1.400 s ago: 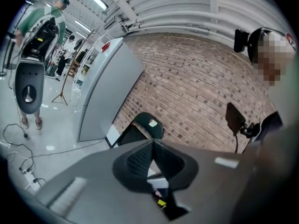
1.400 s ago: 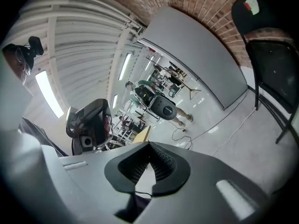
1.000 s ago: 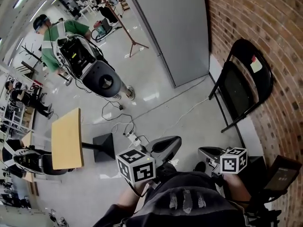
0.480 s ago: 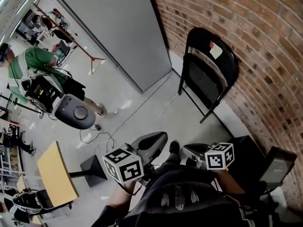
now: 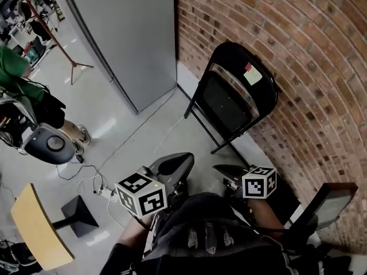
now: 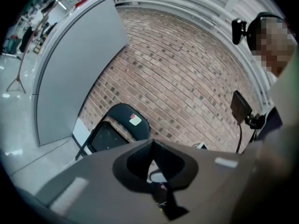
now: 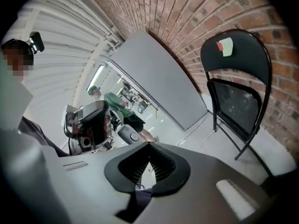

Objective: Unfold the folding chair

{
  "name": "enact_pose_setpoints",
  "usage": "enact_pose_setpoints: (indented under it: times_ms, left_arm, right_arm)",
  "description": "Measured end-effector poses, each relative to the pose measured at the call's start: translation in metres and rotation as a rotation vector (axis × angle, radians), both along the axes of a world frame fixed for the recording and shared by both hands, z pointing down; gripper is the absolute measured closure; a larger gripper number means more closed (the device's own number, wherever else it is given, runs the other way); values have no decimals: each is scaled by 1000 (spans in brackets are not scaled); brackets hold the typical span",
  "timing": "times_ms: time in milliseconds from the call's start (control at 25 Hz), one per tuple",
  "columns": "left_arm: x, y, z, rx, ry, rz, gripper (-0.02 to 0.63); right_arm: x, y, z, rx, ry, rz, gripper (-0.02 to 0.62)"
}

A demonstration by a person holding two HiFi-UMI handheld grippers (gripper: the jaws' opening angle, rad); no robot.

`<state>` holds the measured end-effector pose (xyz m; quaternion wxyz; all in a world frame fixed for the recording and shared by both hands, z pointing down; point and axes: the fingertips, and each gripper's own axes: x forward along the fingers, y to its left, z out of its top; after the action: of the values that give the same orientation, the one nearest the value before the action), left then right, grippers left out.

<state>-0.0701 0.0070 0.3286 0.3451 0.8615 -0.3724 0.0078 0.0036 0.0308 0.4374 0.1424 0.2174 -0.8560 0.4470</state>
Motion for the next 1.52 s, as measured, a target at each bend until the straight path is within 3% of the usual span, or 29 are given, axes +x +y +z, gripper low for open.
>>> enact_pose_setpoints:
  times_ms: [120, 400, 520, 720, 880, 1040, 1320, 1360, 1440, 1520]
  left_arm:
    - [-9, -19, 8, -17, 57, 38, 603]
    - [6, -57, 7, -8, 114, 130, 603]
    - [15, -68, 6, -3, 107, 147, 603]
    - [22, -97, 20, -39, 51, 96, 603]
    - [39, -121, 27, -78, 25, 56, 603]
    - [50, -136, 40, -145, -23, 50, 603]
    - [101, -161, 56, -182, -66, 121, 604]
    - [107, -162, 58, -183, -75, 139, 603]
    - [116, -164, 59, -180, -90, 165, 603]
    - [126, -165, 61, -178, -98, 179, 603]
  right_arm:
    - [-5, -17, -10, 45, 35, 38, 594]
    - [32, -51, -17, 108, 156, 176, 594]
    - [52, -70, -17, 128, 178, 215, 594]
    - [88, -116, -9, 168, 242, 230, 594]
    - [137, -167, 1, 223, 344, 260, 594]
    - [173, -209, 10, 331, 522, 303, 593]
    - [221, -264, 8, 448, 608, 370, 592]
    - [227, -269, 9, 453, 617, 381, 573]
    - [240, -279, 10, 460, 632, 400, 453]
    - [253, -290, 12, 465, 650, 423, 437]
